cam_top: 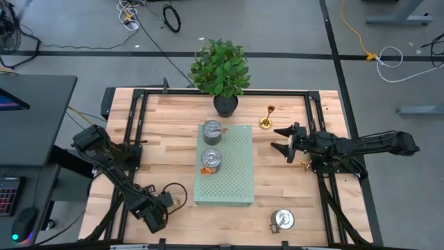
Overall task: Pick & Place candle stick holders
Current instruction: Put the bottom gold candle holder on the shelf
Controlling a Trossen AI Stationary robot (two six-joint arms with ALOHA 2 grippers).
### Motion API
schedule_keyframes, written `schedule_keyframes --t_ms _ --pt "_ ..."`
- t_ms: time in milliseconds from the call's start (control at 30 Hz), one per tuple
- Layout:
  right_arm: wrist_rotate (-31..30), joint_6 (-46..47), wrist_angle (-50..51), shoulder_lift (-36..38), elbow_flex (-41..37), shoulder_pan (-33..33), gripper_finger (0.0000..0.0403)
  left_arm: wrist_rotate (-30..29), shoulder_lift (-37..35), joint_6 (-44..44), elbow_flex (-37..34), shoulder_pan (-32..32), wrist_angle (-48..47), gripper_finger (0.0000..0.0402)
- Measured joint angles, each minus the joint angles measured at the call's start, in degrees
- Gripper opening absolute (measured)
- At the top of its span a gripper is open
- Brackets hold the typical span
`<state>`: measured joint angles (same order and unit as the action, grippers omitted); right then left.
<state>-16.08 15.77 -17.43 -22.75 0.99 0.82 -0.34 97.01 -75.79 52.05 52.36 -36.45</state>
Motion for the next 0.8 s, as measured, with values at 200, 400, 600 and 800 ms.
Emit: schedule_keyframes --t_ms 200,400,600,800 --pt "0.6 -1.2 -3.5 0.0 0.0 0.0 0.0332 -3.4 0.5 0.3 3.2 0.4 -0.8 0.0023" --pt "0.7 0.3 -3.6 0.0 0.0 1.4 0.0296 -8.5 0.3 0.2 12.1 2.4 -13.2 0.0017" --pt "0.7 0.3 -4.5 0.0 0.0 4.2 0.0256 -16.7 0.2 -2.6 26.2 6.2 -34.1 0.0017" --pt "2.3 0.3 -4.4 0.0 2.6 7.5 0.0223 -38.6 0.1 -0.7 42.1 9.0 -48.9 0.0017"
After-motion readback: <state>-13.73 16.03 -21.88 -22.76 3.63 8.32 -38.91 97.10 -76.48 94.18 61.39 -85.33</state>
